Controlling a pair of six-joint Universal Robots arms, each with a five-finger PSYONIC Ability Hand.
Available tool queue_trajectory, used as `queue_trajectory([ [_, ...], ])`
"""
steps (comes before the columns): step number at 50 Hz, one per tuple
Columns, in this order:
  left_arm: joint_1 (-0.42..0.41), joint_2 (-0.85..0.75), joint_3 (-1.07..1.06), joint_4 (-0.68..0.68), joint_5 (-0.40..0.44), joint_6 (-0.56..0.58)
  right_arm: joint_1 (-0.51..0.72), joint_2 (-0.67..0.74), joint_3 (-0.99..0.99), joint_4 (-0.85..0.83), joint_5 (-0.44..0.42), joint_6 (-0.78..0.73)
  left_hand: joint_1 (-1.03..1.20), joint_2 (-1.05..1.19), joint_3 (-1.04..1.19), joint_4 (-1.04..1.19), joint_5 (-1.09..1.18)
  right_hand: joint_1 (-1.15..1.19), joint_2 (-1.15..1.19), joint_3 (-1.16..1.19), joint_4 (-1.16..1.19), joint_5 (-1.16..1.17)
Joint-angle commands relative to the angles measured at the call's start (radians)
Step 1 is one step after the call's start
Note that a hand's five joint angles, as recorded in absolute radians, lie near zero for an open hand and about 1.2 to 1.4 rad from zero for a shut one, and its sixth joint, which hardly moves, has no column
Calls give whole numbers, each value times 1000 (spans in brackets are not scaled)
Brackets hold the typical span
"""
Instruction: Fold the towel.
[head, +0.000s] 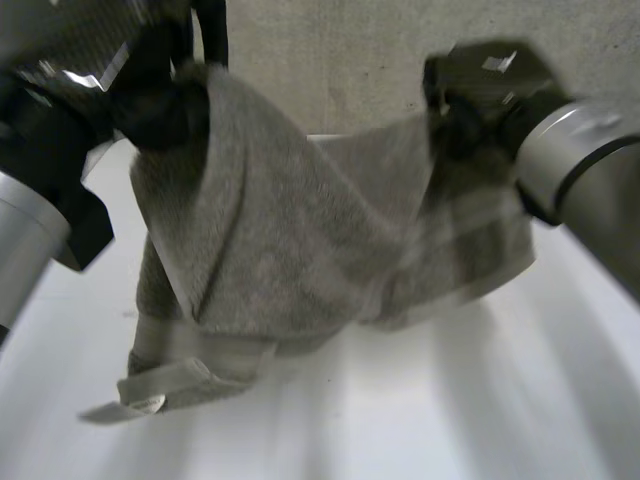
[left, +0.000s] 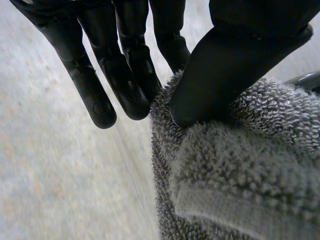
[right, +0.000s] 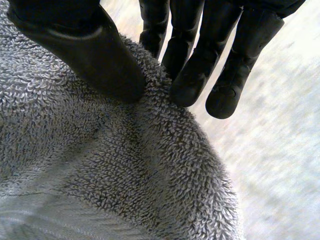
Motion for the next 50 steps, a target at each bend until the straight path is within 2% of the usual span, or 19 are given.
queue_trajectory([
  [1, 23, -126, -86, 6, 7, 2, 38, 170, 4, 25, 0, -32, 209, 179, 180, 179, 194, 65, 76, 60, 57, 62],
  [3, 50, -227, -85, 7, 7, 2, 42, 252, -17, 14, -1, -44, 209, 179, 180, 179, 194, 65, 76, 60, 57, 62],
  [6, 67, -284, -72, 11, 5, 4, 42, 324, -81, -9, -1, -58, 209, 179, 180, 179, 194, 65, 76, 60, 57, 62],
  [8, 101, -387, 1, 17, 5, 1, 42, 352, -124, -33, -3, -58, 209, 179, 180, 179, 194, 65, 76, 60, 57, 62],
  [9, 101, -387, 1, 17, 5, 0, 42, 352, -124, -33, -3, -58, 209, 179, 180, 179, 194, 65, 76, 60, 57, 62],
  [12, 123, -444, 107, 17, -3, -6, 40, 377, -195, -130, -3, -50, 209, 179, 180, 179, 194, 65, 76, 60, 57, 62],
  [14, 126, -455, 203, 18, -6, -28, 32, 377, -236, -295, -3, -46, 209, 179, 180, 179, 194, 65, 76, 60, 57, 62],
  [15, 126, -455, 204, 18, -6, -29, 32, 377, -236, -296, -3, -46, 209, 179, 180, 179, 194, 65, 76, 60, 57, 62],
  [17, 119, -451, 248, 17, -4, -97, 29, 375, -264, -438, 13, -46, 209, 179, 180, 179, 194, 65, 76, 60, 57, 62],
  [24, 107, -461, 202, 18, 5, -210, 29, 409, -275, -356, 42, -60, 209, 179, 180, 179, 194, 65, 76, 60, 57, 62],
  [31, 73, -528, 138, 15, 2, -214, 25, 452, -235, -213, 46, -78, 209, 179, 180, 179, 194, 65, 76, 60, 57, 62],
  [44, -43, -511, 138, 15, 2, -248, -23, 427, -229, -187, 51, -81, 209, 179, 180, 179, 194, 65, 76, 60, 57, 62],
  [45, -55, -517, 151, 20, 2, -251, -27, 430, -229, -181, 52, -81, 209, 179, 180, 179, 194, -202, -191, -206, -209, -205],
  [46, -61, -528, 164, 26, 2, -250, -27, 430, -229, -181, 52, -81, 209, 179, 180, 179, 194, -204, -193, -209, -212, -207],
  [47, -62, -528, 164, 26, 2, -250, -32, 434, -226, -172, 57, -81, 209, 179, 180, 179, 194, -728, -717, -732, -735, -730],
  [48, -65, -548, 170, 37, 3, -248, -32, 434, -226, -171, 57, -81, 209, 179, 180, 179, 194, -733, -722, -737, -740, -736],
  [49, -68, -571, 175, 43, 5, -246, -38, 437, -226, -149, 75, -81, 209, 179, 180, 179, 194, -1157, -1146, -1162, -1164, -1160],
  [50, -68, -571, 175, 43, 5, -246, -38, 437, -226, -148, 75, -81, 209, 179, 180, 179, 194, -1157, -1146, -1162, -1164, -1160],
])
